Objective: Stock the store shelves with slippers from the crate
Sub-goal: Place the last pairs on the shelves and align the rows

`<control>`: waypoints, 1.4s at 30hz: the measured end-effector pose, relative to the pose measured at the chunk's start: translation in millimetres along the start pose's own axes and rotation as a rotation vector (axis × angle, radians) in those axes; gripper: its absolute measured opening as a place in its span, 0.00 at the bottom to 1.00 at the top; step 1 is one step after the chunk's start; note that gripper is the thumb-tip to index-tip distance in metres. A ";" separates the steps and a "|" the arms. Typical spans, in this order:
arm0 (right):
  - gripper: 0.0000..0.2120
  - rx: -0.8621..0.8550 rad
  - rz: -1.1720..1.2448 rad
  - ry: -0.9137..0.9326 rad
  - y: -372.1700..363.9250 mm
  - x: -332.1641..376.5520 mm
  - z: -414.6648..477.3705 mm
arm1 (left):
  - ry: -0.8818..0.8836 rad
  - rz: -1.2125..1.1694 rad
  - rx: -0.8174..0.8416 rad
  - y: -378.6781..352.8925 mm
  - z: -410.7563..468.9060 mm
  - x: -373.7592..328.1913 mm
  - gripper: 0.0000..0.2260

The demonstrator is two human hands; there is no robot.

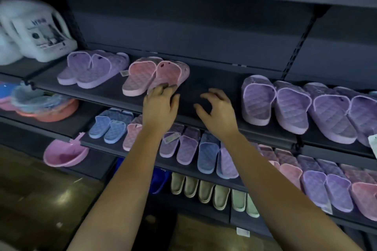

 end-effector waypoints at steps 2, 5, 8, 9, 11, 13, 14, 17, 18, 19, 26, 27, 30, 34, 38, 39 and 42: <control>0.18 0.038 -0.002 0.000 -22.2 17.7 14.3 | 0.002 0.031 -0.001 9.8 5.1 26.1 0.20; 0.21 0.106 0.015 -0.018 -64.4 44.3 38.4 | 0.067 0.076 0.045 18.8 13.9 74.4 0.21; 0.26 0.170 -0.043 -0.056 -101.7 57.7 57.4 | 0.172 0.056 0.142 11.3 20.4 121.4 0.21; 0.27 0.199 -0.065 -0.084 -111.8 58.1 61.1 | 0.206 0.011 0.176 7.4 21.8 134.7 0.24; 0.26 0.237 -0.121 -0.136 -123.4 57.7 64.5 | 0.256 -0.083 0.233 0.3 23.9 152.5 0.26; 0.25 0.202 -0.151 -0.139 -122.9 60.5 66.2 | 0.247 -0.113 0.228 -0.7 28.9 159.3 0.24; 0.24 0.187 -0.146 -0.135 -121.9 61.3 67.3 | 0.238 -0.110 0.208 1.1 31.1 159.9 0.22; 0.23 0.170 -0.138 -0.136 -116.3 61.5 68.4 | 0.216 -0.098 0.157 5.6 35.2 157.6 0.19; 0.23 0.157 -0.139 -0.137 -113.3 60.9 67.9 | 0.207 -0.098 0.149 4.8 35.6 155.4 0.18; 0.22 0.141 -0.139 -0.141 -109.5 59.3 66.9 | 0.198 -0.097 0.149 2.7 35.2 151.5 0.18; 0.18 0.017 -0.200 -0.233 -67.0 22.6 39.8 | 0.101 -0.136 0.154 -22.0 29.8 97.2 0.16; 0.17 0.001 -0.209 -0.245 -59.3 15.4 34.3 | 0.086 -0.146 0.159 -26.8 29.2 86.3 0.15; 0.16 -0.027 -0.215 -0.279 -37.7 -4.1 18.0 | 0.050 -0.167 0.162 -40.2 26.9 56.1 0.14; 0.18 -0.063 -0.217 -0.316 -5.6 -27.0 -1.6 | 0.003 -0.205 0.161 -56.8 24.3 19.3 0.14; 0.19 -0.076 -0.202 -0.308 11.7 -43.7 -13.5 | 0.000 -0.227 0.151 -71.7 21.1 -5.9 0.13; 0.18 -0.070 -0.204 -0.295 12.3 -44.7 -14.3 | 0.009 -0.236 0.144 -73.9 19.1 -6.9 0.13; 0.18 -0.059 -0.202 -0.277 10.7 -46.3 -14.3 | 0.013 -0.225 0.154 -77.5 13.6 -6.4 0.14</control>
Point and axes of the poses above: each hand's wrist, its own z-axis towards the middle knuckle, its own y-axis out of the back of the hand, x = y × z, the point moved 9 cm from there along z, towards the middle knuckle, and after that the axes turned 8 degrees about x, right-handed, at the moved point
